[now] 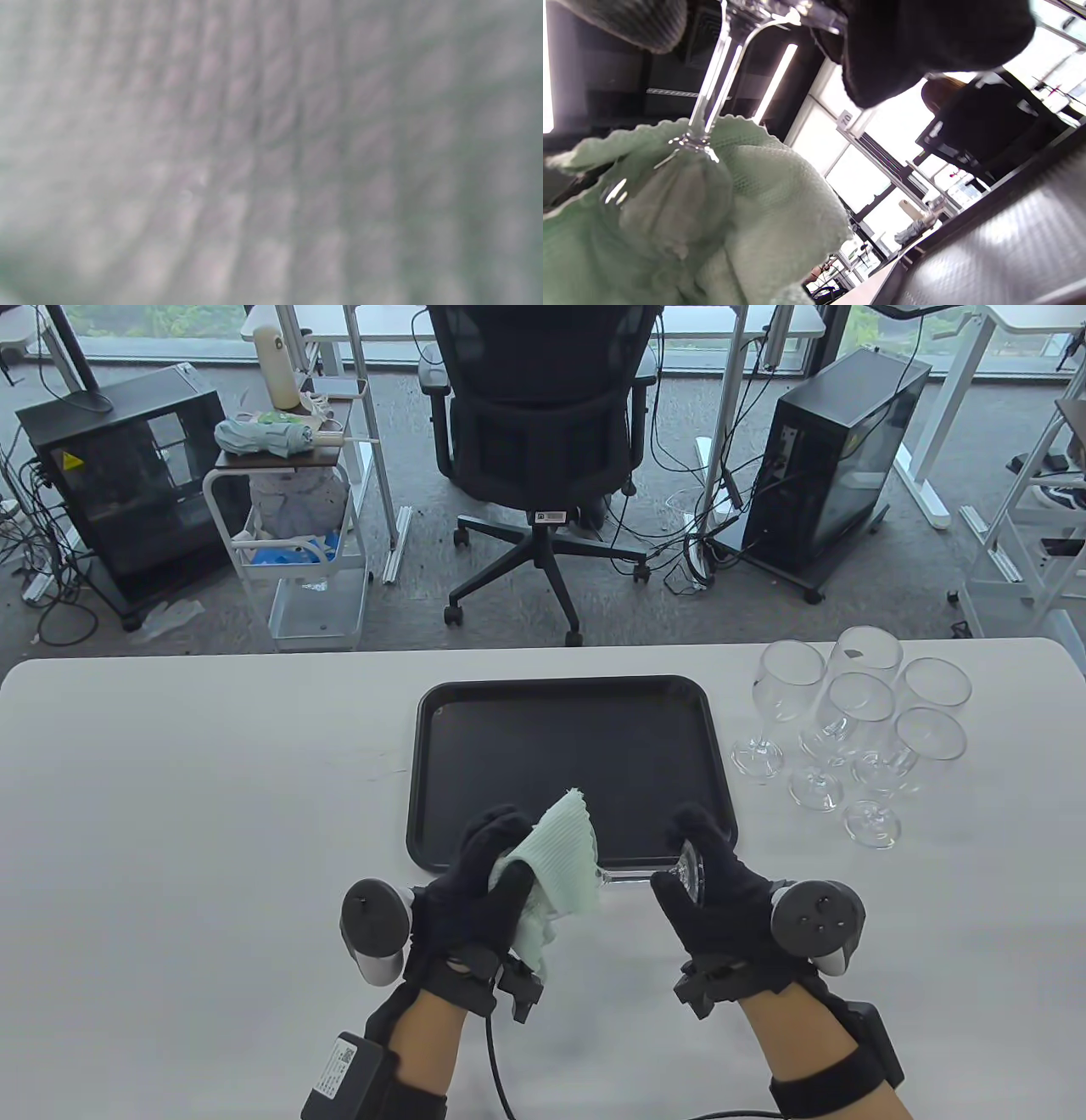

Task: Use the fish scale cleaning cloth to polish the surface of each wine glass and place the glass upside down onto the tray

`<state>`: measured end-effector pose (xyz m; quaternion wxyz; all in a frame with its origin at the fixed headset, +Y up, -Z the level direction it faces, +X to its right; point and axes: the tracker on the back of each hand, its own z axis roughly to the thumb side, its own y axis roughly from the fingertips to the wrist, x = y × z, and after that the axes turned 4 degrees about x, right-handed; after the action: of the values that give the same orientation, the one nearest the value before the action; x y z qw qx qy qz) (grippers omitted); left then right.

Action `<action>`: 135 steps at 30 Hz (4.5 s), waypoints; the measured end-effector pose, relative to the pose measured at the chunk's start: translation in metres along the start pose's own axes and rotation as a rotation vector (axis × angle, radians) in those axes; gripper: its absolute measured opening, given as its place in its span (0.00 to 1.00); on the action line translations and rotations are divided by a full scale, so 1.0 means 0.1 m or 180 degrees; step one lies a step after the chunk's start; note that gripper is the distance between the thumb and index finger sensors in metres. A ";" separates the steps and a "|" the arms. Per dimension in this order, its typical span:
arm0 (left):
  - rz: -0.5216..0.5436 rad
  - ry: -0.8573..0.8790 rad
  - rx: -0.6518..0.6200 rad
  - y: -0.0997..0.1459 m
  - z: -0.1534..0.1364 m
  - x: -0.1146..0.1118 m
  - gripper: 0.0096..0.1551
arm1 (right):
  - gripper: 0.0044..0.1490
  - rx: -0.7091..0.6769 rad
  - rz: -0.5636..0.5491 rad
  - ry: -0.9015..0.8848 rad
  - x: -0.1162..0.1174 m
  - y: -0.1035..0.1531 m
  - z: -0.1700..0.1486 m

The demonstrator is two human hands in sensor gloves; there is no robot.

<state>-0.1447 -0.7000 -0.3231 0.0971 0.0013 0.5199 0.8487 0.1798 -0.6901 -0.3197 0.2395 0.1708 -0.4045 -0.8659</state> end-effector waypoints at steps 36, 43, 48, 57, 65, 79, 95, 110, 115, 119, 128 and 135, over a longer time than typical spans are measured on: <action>-0.0130 0.0311 0.0271 0.00 -0.06 -0.01 0.34 | 0.59 -0.0329 0.0105 0.0321 -0.02 -0.02 0.04; -0.0122 0.0155 -0.0038 0.01 0.02 -0.06 0.35 | 0.48 0.0186 -0.0074 -0.0323 -0.02 -0.02 -0.05; -0.0050 -0.0024 -0.0075 0.00 0.01 -0.03 0.34 | 0.54 0.0748 0.0452 -0.0910 0.05 -0.02 -0.15; -0.0159 0.0394 0.0297 0.00 -0.08 -0.03 0.34 | 0.60 -0.0547 -0.0201 0.0352 -0.02 0.03 0.02; -0.0046 -0.0019 -0.0098 0.01 0.02 -0.05 0.35 | 0.48 0.0902 0.0267 -0.0876 0.02 0.00 -0.13; -0.0143 0.0299 0.0197 0.01 -0.04 -0.05 0.34 | 0.48 -0.0068 -0.0091 -0.0153 -0.02 -0.01 -0.03; -0.0115 0.0400 0.0266 0.02 -0.10 -0.08 0.34 | 0.47 0.0333 -0.0137 -0.0459 -0.04 -0.01 -0.08; 0.0229 0.0588 0.0451 0.00 -0.17 0.18 0.31 | 0.54 0.0977 -0.0530 0.1924 -0.40 -0.59 0.15; 0.0210 0.0630 0.0426 -0.01 -0.17 0.18 0.31 | 0.54 0.1095 -0.0072 0.2988 -0.01 -1.32 -0.12; 0.0183 0.0641 0.0404 -0.02 -0.16 0.20 0.31 | 0.52 0.1241 0.0030 0.3359 0.22 -1.65 -0.31; 0.0203 0.0675 0.0375 -0.01 -0.14 0.25 0.31 | 0.47 0.1612 0.0033 0.3408 0.44 -1.92 -0.65; 0.0228 0.0696 0.0395 -0.01 -0.15 0.26 0.31 | 0.56 0.2085 0.0361 0.3140 0.49 -2.04 -0.77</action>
<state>-0.1721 -0.7081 -0.3335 0.0092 -0.0666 0.5785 0.8129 0.1205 -0.6507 -0.5316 0.3798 0.5961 -0.5001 -0.5003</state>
